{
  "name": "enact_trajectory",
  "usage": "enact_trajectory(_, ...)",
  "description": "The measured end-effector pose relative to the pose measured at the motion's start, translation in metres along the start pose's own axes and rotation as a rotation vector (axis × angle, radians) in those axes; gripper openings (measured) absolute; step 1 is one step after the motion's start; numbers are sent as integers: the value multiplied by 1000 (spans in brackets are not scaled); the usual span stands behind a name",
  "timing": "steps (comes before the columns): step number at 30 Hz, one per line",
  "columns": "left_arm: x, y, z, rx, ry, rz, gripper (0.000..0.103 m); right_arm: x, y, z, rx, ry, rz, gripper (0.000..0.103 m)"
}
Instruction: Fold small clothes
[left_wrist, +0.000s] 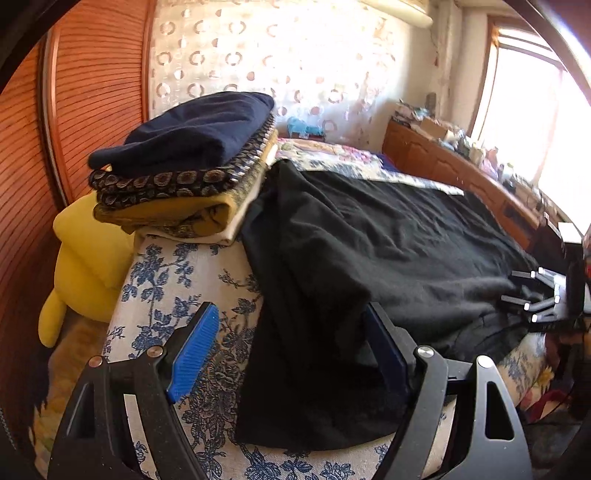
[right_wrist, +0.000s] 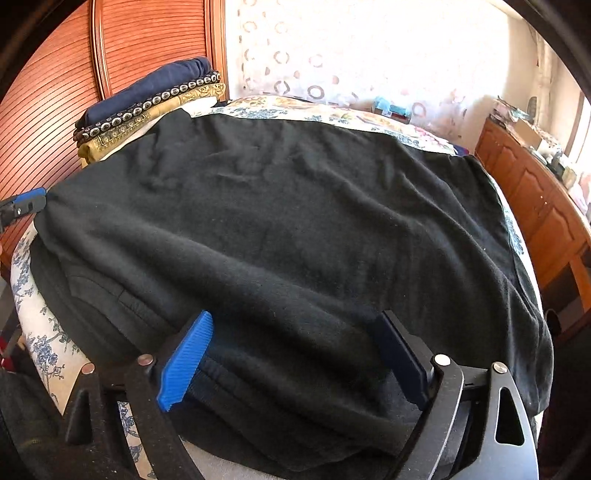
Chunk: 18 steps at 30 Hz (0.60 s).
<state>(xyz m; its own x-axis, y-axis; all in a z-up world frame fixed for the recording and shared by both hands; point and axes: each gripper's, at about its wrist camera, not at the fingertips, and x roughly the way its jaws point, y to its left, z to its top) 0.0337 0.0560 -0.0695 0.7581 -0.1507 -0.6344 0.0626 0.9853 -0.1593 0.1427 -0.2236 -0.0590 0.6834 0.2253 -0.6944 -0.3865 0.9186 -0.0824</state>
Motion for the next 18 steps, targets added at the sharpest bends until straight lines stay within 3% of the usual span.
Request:
enact_trajectory(6,9,17,0,-88,16,-22,81,-2,2,-1,3,-1,0,93)
enact_trajectory(11,30,17,-7,-96,96,-42,81,-2,1,-1,2,-1,1,93)
enact_trajectory(15,32,11,-9,-77,108,-48,81,-3,1,-1,1,-1,3,93)
enact_trajectory(18,32,9,-10,-95,117,-112,77,-2,1,-1,1,-1,3,93)
